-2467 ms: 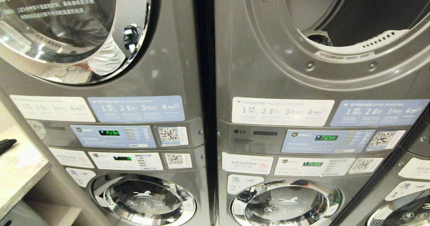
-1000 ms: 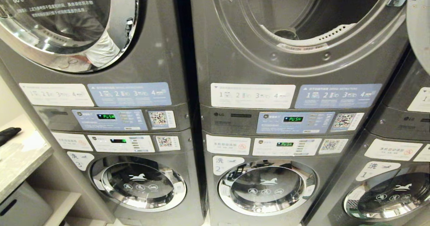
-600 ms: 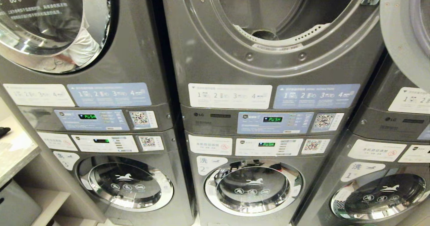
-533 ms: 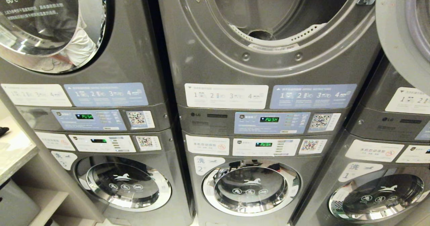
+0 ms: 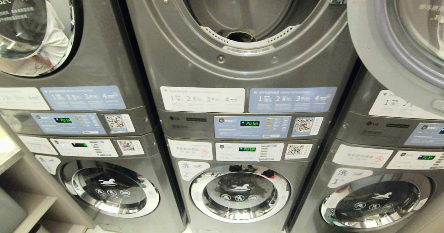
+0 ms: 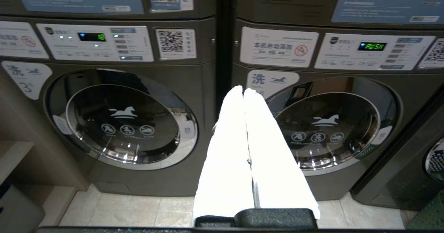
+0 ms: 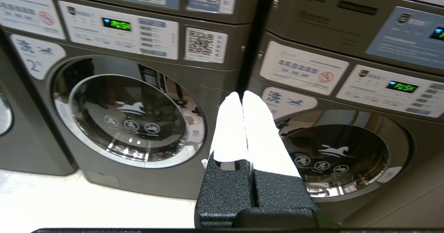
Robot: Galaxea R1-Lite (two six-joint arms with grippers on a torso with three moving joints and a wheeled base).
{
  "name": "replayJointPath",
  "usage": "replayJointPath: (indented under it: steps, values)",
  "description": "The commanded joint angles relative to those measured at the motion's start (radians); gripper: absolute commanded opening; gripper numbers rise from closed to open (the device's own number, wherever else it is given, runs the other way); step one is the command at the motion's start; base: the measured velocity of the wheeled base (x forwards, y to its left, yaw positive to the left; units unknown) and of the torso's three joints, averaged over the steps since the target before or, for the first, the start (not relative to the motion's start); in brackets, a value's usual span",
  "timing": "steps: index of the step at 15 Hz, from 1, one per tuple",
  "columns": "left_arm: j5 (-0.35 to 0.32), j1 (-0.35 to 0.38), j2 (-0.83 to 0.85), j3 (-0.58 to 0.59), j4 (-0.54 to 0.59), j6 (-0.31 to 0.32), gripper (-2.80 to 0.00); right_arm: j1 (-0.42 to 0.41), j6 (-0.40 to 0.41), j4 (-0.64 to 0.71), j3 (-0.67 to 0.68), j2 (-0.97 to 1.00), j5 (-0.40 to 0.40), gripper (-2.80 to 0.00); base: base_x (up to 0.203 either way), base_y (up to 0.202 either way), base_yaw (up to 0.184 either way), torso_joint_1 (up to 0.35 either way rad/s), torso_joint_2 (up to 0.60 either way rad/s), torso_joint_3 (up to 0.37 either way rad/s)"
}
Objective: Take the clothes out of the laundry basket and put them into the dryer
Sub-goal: Close the dryer
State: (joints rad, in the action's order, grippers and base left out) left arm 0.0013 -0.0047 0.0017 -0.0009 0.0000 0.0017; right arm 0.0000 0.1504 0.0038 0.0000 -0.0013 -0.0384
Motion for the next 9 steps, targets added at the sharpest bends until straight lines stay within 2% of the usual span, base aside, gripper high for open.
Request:
replayJointPath:
  steps: [1, 9]
  values:
    - [0.000, 0.000, 0.000, -0.001, 0.000, 0.000, -2.80, 0.000, 0.003, -0.001, 0.000, 0.001, 0.000, -2.80, 0.000, -0.194, 0.003, 0.002, 0.01, -0.001]
    - [0.000, 0.000, 0.000, 0.001, 0.000, 0.000, -2.80, 0.000, 0.008, -0.002, 0.000, 0.001, -0.005, -2.80, 0.000, -0.197, 0.001, 0.002, 0.00, 0.002]
